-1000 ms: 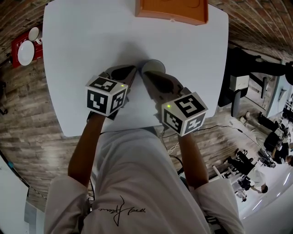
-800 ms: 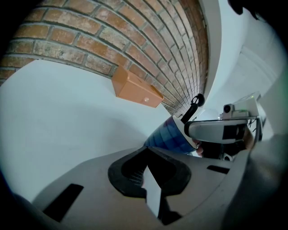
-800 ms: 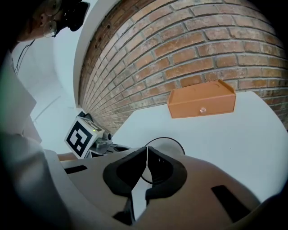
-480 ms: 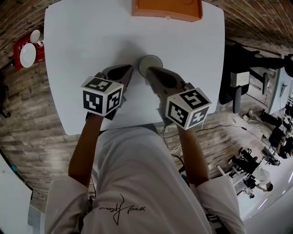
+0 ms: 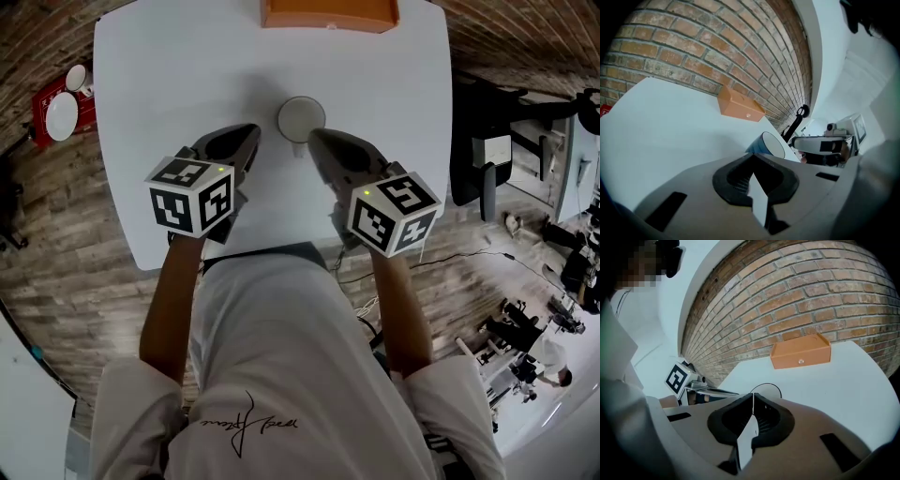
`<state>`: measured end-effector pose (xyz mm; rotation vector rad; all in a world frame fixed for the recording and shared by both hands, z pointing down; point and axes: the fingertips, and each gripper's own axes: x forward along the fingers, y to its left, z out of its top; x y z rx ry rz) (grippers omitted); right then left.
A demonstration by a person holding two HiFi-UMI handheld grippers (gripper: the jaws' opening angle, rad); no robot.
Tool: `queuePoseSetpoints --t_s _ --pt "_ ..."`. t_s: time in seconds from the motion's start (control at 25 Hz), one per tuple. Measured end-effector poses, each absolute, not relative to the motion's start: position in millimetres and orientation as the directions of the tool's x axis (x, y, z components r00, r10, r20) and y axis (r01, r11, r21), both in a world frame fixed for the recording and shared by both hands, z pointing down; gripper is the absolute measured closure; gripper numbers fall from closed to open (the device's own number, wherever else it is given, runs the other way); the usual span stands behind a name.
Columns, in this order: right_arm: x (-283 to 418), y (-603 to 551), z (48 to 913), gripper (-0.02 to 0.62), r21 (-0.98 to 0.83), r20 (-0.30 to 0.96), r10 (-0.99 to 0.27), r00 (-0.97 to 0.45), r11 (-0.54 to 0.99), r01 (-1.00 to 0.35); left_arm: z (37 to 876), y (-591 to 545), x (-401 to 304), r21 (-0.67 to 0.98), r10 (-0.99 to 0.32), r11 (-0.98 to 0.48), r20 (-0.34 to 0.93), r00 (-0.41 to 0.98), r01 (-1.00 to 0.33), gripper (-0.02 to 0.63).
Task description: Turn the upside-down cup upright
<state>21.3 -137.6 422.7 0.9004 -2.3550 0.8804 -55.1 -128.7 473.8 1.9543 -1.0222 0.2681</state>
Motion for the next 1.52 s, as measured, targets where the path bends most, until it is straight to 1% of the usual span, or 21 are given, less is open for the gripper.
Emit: queuePoseSetpoints --t_s 0.4,0.64,0.96,1.32,1.52 --pt "40.8 -122.1 405.2 0.575 -0.394 0.587 -0.44 -0.679 0.578 -0.715 452.0 -118.0 -45.8 0.594 -0.563 -0.305 0.518 0.644 -0.745 0.595" --pt "50.2 -112.0 393.0 0.575 -0.355 0.583 -0.462 -0.668 0.595 -0.721 446.8 -104.8 -40.2 0.564 -0.553 -0.338 0.529 0.644 -0.753 0.595" --pt "64.0 -99.3 379.4 0.575 -0.32 0.572 -0.489 -0.659 0.607 -0.728 435.3 -86.9 -40.3 0.537 -0.586 -0.332 0.528 0.615 -0.776 0.595" --pt "67.9 -69.0 359.1 0.575 -0.319 0.536 -0.471 -0.7 0.655 -0.685 407.7 -61.1 -33.0 0.555 -0.622 -0.326 0.484 0.616 -0.765 0.595" --pt "72.9 -56.9 351.2 0.575 -0.332 0.516 -0.476 -0.712 0.656 -0.678 389.7 -51.6 -26.2 0.571 -0.636 -0.341 0.445 0.631 -0.747 0.595"
